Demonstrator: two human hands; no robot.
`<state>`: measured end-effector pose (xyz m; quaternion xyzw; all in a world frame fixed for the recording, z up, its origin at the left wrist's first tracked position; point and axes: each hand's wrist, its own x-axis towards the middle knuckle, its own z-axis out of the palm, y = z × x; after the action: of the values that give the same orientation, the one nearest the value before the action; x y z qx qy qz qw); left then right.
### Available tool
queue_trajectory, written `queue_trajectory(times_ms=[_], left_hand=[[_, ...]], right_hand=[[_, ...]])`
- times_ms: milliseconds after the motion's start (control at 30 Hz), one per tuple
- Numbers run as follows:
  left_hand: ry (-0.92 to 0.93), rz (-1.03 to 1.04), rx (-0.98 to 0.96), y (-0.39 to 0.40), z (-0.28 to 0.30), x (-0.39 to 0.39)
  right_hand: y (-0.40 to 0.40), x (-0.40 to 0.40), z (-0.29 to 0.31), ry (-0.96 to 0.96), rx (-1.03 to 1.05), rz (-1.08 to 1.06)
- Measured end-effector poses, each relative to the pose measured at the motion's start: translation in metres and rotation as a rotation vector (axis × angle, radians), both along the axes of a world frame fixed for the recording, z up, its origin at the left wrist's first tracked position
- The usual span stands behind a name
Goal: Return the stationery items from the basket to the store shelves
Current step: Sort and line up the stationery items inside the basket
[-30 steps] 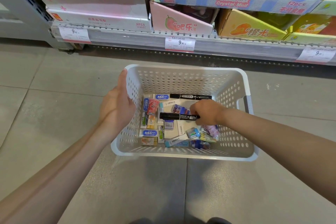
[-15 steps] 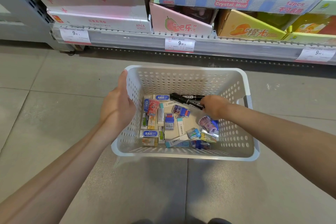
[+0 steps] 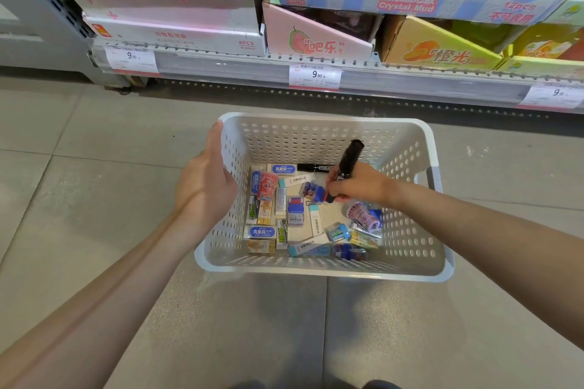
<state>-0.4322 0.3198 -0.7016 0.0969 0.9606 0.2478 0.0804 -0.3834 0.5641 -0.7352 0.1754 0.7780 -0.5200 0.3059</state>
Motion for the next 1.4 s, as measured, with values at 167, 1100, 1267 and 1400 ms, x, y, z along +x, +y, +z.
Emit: queue_trajectory(times_ms=[167, 1100, 1267, 1400], left_hand=[[-0.002, -0.002, 0.007, 0.001, 0.001, 0.001], [0.008, -0.011, -0.028, 0.0, 0.001, 0.0], [0.01, -0.024, 0.014, -0.001, 0.0, 0.001], [-0.004, -0.017, 0.03, -0.001, 0.001, 0.001]], right_hand=[[-0.005, 0.002, 0.006, 0.009, -0.135, -0.152], [0.009, 0.004, 0.004, 0.353, 0.301, -0.014], [0.008, 0.003, -0.006, 0.346, 0.319, -0.07], [0.005, 0.005, -0.009, 0.392, 0.546, 0.023]])
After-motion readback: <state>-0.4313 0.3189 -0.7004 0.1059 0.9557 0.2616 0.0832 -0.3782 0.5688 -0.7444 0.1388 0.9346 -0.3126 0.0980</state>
